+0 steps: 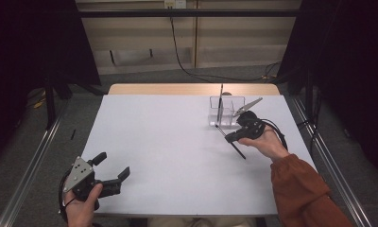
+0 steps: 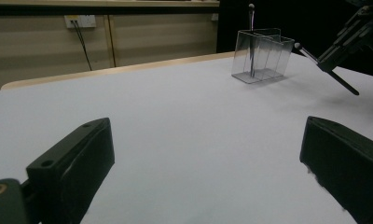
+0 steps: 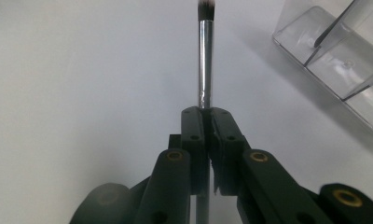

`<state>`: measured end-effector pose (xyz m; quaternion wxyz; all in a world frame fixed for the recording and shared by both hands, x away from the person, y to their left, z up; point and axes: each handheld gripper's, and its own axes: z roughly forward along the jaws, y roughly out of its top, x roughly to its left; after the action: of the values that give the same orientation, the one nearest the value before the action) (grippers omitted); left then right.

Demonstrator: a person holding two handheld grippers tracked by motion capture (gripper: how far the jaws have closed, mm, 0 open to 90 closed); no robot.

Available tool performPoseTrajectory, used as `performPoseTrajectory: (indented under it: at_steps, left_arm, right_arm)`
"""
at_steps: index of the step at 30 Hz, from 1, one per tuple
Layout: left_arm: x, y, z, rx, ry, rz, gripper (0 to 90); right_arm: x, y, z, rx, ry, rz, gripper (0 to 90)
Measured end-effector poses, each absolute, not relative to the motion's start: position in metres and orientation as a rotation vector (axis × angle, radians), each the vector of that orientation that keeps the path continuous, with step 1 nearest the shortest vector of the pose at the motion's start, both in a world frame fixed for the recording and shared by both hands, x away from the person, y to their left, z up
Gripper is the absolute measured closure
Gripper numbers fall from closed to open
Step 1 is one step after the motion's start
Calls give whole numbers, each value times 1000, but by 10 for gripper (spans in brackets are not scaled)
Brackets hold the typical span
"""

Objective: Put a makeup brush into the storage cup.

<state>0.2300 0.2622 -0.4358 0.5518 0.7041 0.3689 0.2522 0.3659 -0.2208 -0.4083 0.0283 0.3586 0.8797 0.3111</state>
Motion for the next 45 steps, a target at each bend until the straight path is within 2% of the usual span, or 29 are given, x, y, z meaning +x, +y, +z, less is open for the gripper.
performPoseTrajectory:
  at_steps: [28,45]
  left_arm:
    - [230,263,-436,1667,872,598,29]
    - [230,262,-435,1671,869,602,29]
  right_arm:
    - [351,-241,-411,1103,2456,1275,851]
    - [339,-254,-398,1052,2239,1467,851]
